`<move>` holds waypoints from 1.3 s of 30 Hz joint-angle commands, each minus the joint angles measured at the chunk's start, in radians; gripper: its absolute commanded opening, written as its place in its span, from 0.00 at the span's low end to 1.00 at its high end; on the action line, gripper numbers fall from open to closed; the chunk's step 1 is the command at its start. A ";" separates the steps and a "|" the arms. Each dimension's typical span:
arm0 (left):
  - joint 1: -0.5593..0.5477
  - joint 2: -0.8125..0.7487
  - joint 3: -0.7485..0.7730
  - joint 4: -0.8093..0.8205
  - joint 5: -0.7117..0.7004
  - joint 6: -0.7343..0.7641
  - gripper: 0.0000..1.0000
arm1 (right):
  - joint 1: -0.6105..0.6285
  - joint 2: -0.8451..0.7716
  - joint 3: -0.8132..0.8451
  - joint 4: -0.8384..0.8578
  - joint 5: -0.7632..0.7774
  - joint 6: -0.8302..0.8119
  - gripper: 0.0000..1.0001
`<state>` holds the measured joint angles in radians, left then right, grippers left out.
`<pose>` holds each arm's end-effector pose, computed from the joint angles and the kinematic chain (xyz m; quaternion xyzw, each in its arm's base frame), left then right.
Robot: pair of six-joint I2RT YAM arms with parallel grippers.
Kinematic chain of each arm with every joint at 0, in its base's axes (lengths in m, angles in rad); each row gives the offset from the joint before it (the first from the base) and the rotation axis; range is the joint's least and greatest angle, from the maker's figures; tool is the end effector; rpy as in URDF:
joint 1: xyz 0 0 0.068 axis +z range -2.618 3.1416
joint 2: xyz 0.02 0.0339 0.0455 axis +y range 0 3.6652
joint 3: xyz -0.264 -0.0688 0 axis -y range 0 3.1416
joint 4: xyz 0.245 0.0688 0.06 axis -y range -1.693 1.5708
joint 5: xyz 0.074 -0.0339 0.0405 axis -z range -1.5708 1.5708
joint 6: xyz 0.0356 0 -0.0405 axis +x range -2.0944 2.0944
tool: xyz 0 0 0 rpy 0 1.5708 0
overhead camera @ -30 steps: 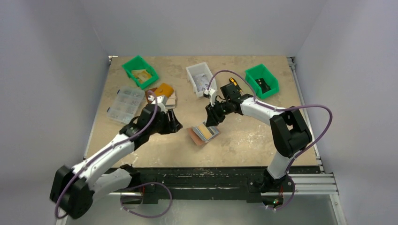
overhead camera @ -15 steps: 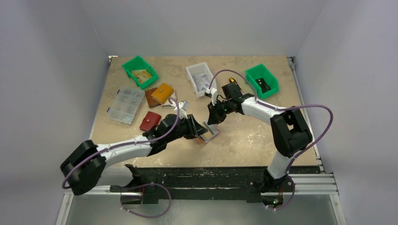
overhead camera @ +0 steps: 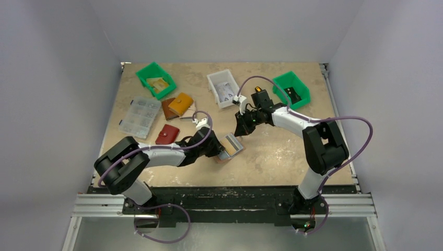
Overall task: Take the credit cards out of the card holder
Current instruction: Open the card holder at the center of the board, then remove the credit card from the card holder.
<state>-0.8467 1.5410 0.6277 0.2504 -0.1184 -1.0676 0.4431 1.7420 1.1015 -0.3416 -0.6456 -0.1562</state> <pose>0.1989 -0.2186 0.1528 -0.1247 0.8888 -0.3273 0.2955 0.3108 0.1712 0.1901 -0.3558 0.8400 0.3398 0.2289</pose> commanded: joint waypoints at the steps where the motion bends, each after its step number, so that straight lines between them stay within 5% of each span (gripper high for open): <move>1: -0.001 0.008 -0.042 -0.041 -0.039 -0.035 0.00 | 0.002 -0.003 0.010 0.010 -0.005 -0.007 0.06; 18: 0.000 0.014 -0.225 0.328 0.084 -0.016 0.10 | 0.014 0.061 0.023 -0.025 -0.128 -0.022 0.17; 30: 0.000 -0.040 -0.262 0.371 0.085 -0.013 0.13 | 0.024 0.083 0.031 -0.041 -0.133 -0.026 0.16; 39: 0.013 -0.043 -0.293 0.439 0.100 -0.038 0.34 | 0.028 0.083 0.032 -0.043 -0.145 -0.030 0.15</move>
<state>-0.8444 1.5097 0.3523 0.6239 -0.0292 -1.0985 0.4648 1.8339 1.1015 -0.3817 -0.7525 -0.1699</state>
